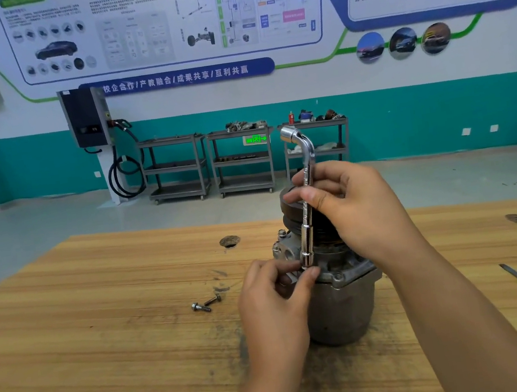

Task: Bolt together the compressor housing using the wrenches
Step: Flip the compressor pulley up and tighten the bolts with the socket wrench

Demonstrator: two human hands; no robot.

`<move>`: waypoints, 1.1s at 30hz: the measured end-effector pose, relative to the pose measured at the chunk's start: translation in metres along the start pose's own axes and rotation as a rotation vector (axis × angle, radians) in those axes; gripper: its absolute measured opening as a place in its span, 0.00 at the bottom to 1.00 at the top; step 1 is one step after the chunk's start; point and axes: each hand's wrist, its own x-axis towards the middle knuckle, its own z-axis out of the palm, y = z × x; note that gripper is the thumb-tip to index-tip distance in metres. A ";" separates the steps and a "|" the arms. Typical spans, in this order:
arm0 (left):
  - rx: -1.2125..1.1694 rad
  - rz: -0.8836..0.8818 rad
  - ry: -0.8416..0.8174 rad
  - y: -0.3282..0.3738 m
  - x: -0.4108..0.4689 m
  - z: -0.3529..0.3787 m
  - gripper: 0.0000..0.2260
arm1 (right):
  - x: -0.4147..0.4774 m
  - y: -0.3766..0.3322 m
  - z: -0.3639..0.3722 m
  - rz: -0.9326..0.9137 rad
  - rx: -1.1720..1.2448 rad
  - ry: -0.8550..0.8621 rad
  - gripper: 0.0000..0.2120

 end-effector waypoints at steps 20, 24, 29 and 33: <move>-0.085 -0.102 0.021 0.001 0.001 0.002 0.11 | -0.002 0.003 -0.007 0.058 -0.007 -0.097 0.11; -0.087 -0.093 0.009 0.001 0.001 0.003 0.10 | -0.003 0.001 -0.007 0.077 -0.046 -0.112 0.10; -0.080 -0.097 0.021 -0.004 0.002 0.001 0.10 | -0.005 0.000 -0.004 0.086 -0.070 -0.069 0.08; -0.132 0.021 0.054 0.002 0.016 -0.009 0.08 | -0.004 -0.001 -0.002 0.116 -0.122 -0.043 0.09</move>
